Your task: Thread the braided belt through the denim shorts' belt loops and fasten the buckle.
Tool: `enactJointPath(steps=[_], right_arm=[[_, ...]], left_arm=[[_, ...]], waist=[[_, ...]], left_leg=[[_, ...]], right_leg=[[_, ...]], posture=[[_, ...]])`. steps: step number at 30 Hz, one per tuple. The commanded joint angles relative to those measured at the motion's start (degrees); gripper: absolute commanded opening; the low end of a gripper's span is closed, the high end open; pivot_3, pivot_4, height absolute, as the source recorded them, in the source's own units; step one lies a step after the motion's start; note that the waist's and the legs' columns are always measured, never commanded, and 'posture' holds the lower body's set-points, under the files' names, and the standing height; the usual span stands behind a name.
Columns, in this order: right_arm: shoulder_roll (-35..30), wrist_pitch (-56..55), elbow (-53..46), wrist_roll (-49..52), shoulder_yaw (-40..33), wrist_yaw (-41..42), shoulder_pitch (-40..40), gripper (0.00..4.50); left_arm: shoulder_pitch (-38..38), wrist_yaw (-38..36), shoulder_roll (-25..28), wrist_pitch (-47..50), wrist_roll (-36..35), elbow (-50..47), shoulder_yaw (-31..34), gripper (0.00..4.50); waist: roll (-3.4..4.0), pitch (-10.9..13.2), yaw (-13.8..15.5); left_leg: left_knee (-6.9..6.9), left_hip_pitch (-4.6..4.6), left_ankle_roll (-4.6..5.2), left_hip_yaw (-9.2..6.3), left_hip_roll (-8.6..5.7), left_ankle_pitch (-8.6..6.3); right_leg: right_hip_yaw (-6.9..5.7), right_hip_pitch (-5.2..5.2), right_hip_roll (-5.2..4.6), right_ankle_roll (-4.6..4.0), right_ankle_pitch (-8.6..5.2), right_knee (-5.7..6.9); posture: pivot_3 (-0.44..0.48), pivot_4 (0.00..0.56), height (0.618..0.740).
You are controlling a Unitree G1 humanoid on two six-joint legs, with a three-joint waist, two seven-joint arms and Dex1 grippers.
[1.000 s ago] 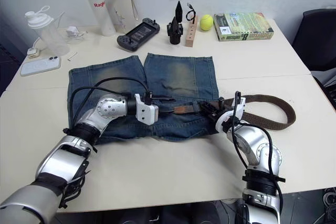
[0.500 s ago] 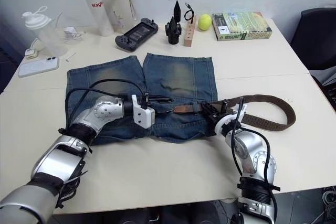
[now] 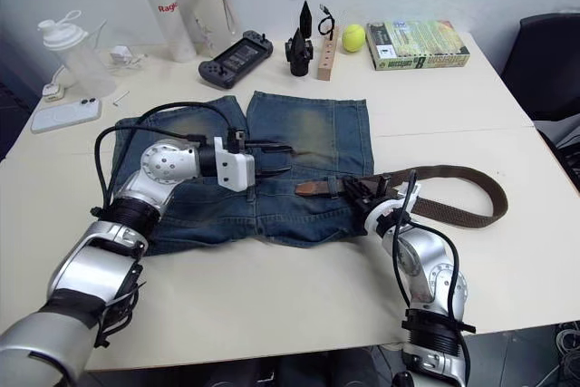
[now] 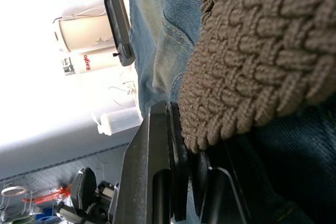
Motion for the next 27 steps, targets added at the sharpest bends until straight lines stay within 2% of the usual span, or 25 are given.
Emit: enactJointPath(steps=[1, 4, 8, 17, 27], right_arm=[[0.53, -0.58, -1.88, 0.90, 0.36, 0.88, -0.34, 0.00], [0.51, -1.11, -2.17, 1.21, 0.33, 0.73, -0.62, 0.00], [0.38, -1.56, -2.29, 1.34, 0.51, 0.70, -0.86, 0.00], [0.20, -1.40, -3.33, 1.62, 1.52, 0.66, -0.83, 0.00], [0.71, -1.69, -4.16, 1.48, 1.95, 0.58, -0.36, 0.00]], left_arm=[[0.65, -0.49, 0.10, -3.41, 3.02, 1.33, -1.87, 1.85], [1.56, -1.15, 0.54, -4.08, 4.26, 1.49, -2.98, 1.85], [1.41, 1.62, 0.26, -3.79, 8.06, 2.29, -3.83, 1.85], [-0.82, 13.72, -0.54, -0.62, 20.45, 3.23, -6.80, 1.85], [-0.78, 16.76, -0.80, -0.02, 24.58, 2.66, -9.11, 1.85]], waist=[[0.00, 0.00, -0.11], [0.00, 0.00, -0.16], [0.00, 0.00, 0.00], [-0.01, 0.00, 0.17], [-0.02, -0.02, 0.37]], left_leg=[[-0.01, 0.00, 0.00, 0.02, 0.01, 0.00], [-0.03, -0.03, -0.01, 0.08, 0.02, 0.00], [-0.03, -0.04, -0.01, 0.11, 0.02, 0.00], [-0.01, -0.03, 0.00, 0.11, 0.01, 0.00], [0.04, -0.01, 0.00, 0.10, 0.00, 0.00]], right_leg=[[0.01, -0.02, 0.02, 0.00, 0.00, 0.00], [0.04, -0.12, 0.02, 0.00, 0.00, 0.02], [0.06, -0.14, -0.01, 0.00, 0.00, 0.04], [0.07, -0.13, -0.04, 0.00, 0.00, 0.09], [0.06, -0.11, -0.08, 0.00, 0.00, 0.16]], posture=[[0.000, 0.150, 0.724], [0.000, 0.150, 0.724], [0.000, 0.150, 0.724], [0.000, 0.150, 0.724], [0.000, 0.150, 0.724]])
